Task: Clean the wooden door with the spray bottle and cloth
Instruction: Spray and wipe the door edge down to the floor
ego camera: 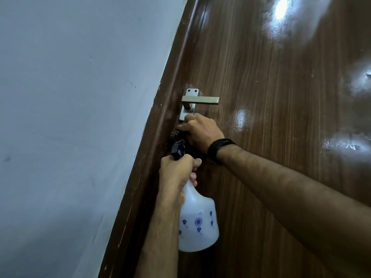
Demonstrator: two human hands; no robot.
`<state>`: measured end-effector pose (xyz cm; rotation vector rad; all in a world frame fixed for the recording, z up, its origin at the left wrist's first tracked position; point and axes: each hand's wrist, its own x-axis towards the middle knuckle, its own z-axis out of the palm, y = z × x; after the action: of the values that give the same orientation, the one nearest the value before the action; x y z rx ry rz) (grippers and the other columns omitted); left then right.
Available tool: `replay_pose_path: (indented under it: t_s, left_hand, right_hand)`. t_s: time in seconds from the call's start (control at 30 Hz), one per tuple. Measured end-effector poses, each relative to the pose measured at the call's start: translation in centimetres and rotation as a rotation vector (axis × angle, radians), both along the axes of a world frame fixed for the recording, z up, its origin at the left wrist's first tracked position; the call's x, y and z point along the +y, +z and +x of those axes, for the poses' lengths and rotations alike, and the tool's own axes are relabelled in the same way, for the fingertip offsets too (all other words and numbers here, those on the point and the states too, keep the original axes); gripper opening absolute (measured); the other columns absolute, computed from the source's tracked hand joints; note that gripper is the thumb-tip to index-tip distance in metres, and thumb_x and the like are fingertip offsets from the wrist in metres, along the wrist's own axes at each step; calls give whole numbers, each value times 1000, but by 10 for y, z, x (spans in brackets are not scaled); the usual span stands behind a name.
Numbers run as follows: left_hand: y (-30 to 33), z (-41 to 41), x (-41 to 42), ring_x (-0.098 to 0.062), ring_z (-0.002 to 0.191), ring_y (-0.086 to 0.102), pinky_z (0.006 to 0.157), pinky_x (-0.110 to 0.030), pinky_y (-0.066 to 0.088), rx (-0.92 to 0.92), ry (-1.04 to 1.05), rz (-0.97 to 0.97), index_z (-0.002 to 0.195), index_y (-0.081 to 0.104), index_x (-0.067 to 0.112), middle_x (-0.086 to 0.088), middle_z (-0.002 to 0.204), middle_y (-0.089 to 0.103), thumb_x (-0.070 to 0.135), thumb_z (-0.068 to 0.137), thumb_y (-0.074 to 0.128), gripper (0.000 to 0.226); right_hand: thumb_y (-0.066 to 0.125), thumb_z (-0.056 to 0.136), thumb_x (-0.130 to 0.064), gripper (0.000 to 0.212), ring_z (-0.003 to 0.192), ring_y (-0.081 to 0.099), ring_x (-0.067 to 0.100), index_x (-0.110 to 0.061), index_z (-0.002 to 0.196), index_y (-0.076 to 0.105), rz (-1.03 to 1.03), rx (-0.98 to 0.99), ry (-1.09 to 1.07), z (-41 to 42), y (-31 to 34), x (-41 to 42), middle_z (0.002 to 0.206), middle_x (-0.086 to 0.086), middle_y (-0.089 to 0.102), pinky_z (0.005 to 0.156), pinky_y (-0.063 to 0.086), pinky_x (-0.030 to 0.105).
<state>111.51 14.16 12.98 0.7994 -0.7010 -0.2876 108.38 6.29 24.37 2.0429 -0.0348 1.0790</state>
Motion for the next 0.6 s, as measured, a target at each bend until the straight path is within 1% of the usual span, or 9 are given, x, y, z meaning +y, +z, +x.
replay_pose_path:
  t_s: [0.17, 0.23, 0.27, 0.33, 0.4, 0.43, 0.47, 0.53, 0.6]
  left_hand:
    - [-9, 2, -5, -9, 39, 46, 43, -25, 42, -14, -9, 82, 84, 66, 7, -4, 65, 62, 0, 84, 68, 7]
    - [-12, 6, -5, -8, 40, 47, 43, -24, 43, -10, -2, 98, 88, 66, 6, -4, 67, 63, 1, 85, 68, 6]
    - [-13, 8, -5, -7, 40, 47, 44, -25, 43, -8, 4, 103, 89, 67, 6, -4, 68, 63, 2, 85, 69, 7]
    - [-14, 11, -4, -7, 41, 47, 44, -25, 44, -6, 20, 103, 90, 67, 7, -3, 67, 63, 2, 85, 69, 6]
    - [-14, 12, -3, -7, 41, 47, 44, -25, 43, -3, 29, 97, 88, 68, 6, -3, 66, 62, 3, 86, 68, 5]
    - [-14, 13, -3, -8, 41, 47, 44, -25, 43, -4, 30, 97, 87, 69, 6, -3, 65, 62, 3, 86, 68, 4]
    - [-15, 13, -3, -8, 40, 47, 44, -25, 43, -6, 33, 103, 86, 70, 6, -3, 65, 62, 3, 86, 68, 3]
    - [-18, 10, -5, -7, 40, 47, 44, -25, 44, -4, 29, 123, 87, 70, 6, -3, 66, 62, 4, 87, 69, 2]
    - [-21, 7, -8, -7, 40, 48, 45, -25, 44, -15, 10, 133, 88, 69, 7, -3, 68, 62, 4, 86, 69, 3]
  right_hand:
    - [59, 98, -19, 23, 96, 45, 14, -17, 119, 69, -10, -28, -55, -37, -7, -17, 111, 0, 52, 73, 37, 29]
    - [58, 98, -18, 23, 98, 47, 17, -16, 118, 68, 3, -56, -48, -32, -13, -13, 111, 1, 52, 72, 37, 30]
    - [56, 99, -17, 23, 100, 48, 19, -15, 119, 68, 1, -51, -52, -23, -14, -7, 114, 2, 52, 73, 40, 31]
    - [53, 100, -13, 27, 108, 49, 23, -17, 122, 66, 2, -16, -53, -3, -9, 6, 120, 4, 52, 83, 49, 37]
    - [52, 100, -12, 34, 114, 46, 25, -23, 130, 64, 15, 44, -74, 10, 1, 14, 121, 4, 49, 92, 49, 44]
    - [54, 100, -13, 36, 114, 45, 24, -26, 133, 62, 14, 80, -99, 12, 6, 14, 122, 4, 47, 93, 48, 46]
    - [55, 100, -14, 39, 115, 44, 24, -28, 135, 61, 10, 116, -122, 11, 11, 14, 124, 3, 46, 93, 48, 46]
    - [57, 98, -17, 39, 113, 45, 21, -30, 135, 61, 31, 166, -128, -3, 11, 9, 124, 0, 45, 88, 46, 39]
    - [61, 96, -21, 30, 101, 47, 15, -25, 125, 68, 69, 120, -62, -22, 3, -1, 115, -2, 46, 80, 44, 31]
